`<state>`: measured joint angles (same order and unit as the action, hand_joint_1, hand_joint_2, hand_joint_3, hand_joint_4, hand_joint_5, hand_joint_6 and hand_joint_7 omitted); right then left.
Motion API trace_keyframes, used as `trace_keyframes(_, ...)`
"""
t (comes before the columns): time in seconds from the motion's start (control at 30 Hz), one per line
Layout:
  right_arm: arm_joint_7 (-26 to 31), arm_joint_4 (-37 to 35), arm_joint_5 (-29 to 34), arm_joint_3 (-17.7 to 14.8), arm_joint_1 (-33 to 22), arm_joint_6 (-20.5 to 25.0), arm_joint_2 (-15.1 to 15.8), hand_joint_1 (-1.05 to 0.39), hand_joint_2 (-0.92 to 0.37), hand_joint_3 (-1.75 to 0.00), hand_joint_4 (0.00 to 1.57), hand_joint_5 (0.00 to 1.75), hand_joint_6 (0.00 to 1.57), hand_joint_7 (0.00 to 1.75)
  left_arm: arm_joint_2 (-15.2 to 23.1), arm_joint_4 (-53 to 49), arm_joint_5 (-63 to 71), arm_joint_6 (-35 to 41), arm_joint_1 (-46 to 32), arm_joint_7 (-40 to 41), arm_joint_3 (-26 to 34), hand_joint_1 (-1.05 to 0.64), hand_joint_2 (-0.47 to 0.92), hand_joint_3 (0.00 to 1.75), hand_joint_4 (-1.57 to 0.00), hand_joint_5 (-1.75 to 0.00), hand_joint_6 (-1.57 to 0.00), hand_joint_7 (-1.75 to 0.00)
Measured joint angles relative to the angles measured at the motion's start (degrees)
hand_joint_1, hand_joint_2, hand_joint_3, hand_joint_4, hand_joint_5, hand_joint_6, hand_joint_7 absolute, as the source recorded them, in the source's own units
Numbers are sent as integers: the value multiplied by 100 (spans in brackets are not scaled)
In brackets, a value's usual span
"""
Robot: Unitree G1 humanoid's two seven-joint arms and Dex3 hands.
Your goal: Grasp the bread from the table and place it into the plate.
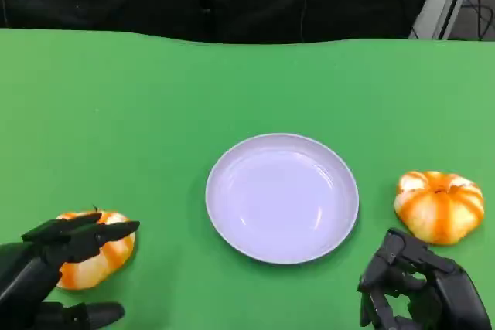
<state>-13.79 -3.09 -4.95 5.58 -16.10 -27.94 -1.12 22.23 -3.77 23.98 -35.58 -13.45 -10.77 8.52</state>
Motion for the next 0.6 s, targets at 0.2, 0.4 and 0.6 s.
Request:
trace_keyframes(0.2, 7, -4, 3, -7, 5, 1, -4, -14, -62, -110, 82, 175, 76, 153, 237, 3, 808, 200, 57, 441, -186, -98, 92, 19, -14, -3, -36, 0)
trace_keyframes(0.4, 46, -6, 15, -7, 13, 2, -7, -14, -62, -110, 82, 175, 75, 154, 1070, -134, 2742, 1243, 481, 1298, -426, -103, 92, 17, -16, -3, -33, 0)
trace_keyframes(0.6, 85, -11, 109, 6, 34, -1, -10, -13, -63, -110, 81, 175, 75, 154, 1138, -609, 3068, 1799, 878, 1440, -1036, -102, 92, 19, -17, -2, -31, 0)
